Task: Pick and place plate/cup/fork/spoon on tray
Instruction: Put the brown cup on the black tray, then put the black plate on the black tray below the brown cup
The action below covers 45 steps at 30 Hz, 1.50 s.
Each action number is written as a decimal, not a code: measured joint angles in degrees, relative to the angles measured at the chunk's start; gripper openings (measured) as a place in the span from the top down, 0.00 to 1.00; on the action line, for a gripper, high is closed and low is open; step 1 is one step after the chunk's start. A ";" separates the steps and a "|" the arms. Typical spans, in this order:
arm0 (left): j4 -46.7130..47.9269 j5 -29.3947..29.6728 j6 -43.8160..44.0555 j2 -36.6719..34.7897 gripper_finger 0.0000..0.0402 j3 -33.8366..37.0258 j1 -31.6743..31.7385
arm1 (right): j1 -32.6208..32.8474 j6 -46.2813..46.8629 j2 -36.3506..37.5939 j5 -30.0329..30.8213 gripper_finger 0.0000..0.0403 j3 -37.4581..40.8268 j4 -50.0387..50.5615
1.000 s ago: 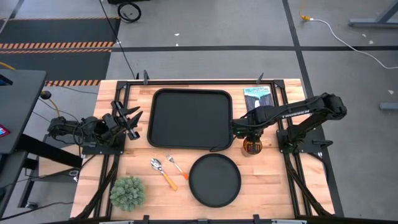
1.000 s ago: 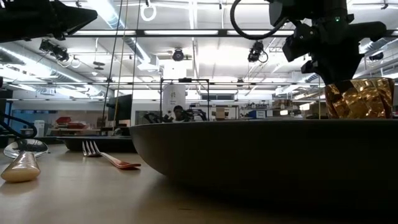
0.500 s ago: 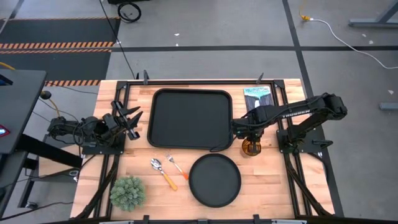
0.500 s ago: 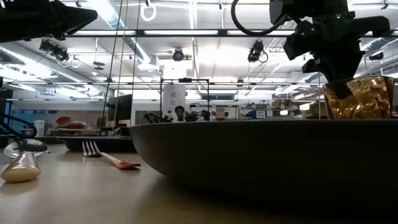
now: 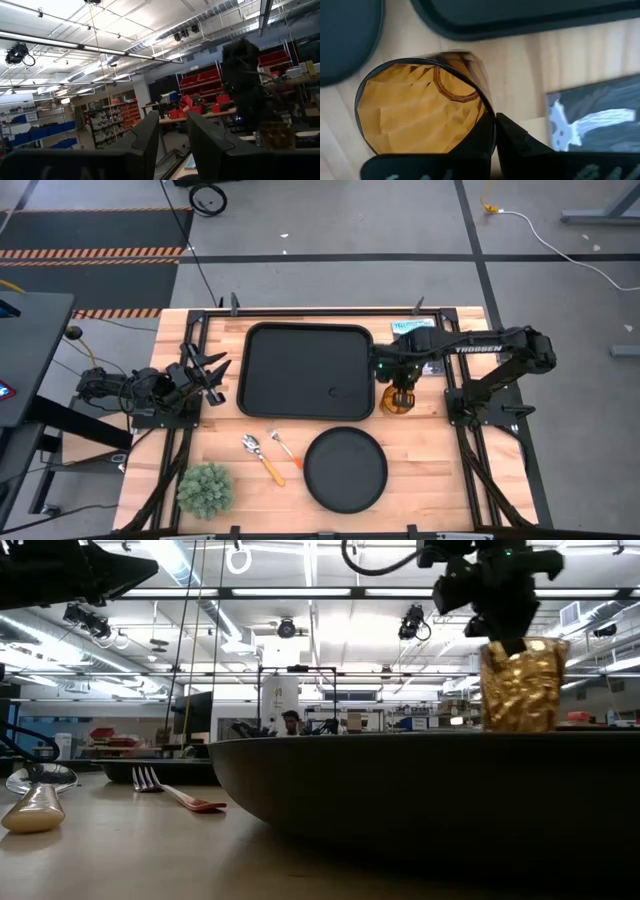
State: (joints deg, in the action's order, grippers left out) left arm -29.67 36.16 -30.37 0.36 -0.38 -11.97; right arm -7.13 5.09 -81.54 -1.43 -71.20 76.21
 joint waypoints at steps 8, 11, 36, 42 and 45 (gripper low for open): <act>1.75 0.02 0.17 0.00 0.73 0.00 0.00 | -8.78 -8.53 -5.82 3.04 0.97 -8.46 -0.01; 2.78 0.02 0.17 0.00 0.73 0.00 0.02 | -11.76 -12.81 -10.92 5.81 0.97 -14.48 0.11; 5.73 0.04 5.89 0.00 0.73 0.01 0.01 | -28.16 -29.36 -35.56 3.54 0.94 -35.84 -2.17; 5.79 0.04 5.82 0.00 0.73 0.01 0.01 | -29.07 -29.30 -35.89 4.71 0.85 -35.84 -4.46; 5.81 0.04 5.79 0.00 0.73 0.01 0.01 | -29.12 -29.28 -35.89 4.96 0.79 -35.84 -4.49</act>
State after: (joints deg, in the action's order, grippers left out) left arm -23.86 36.21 -24.58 0.36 -0.37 -11.95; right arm -36.25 -24.18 -117.43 3.53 -107.04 71.72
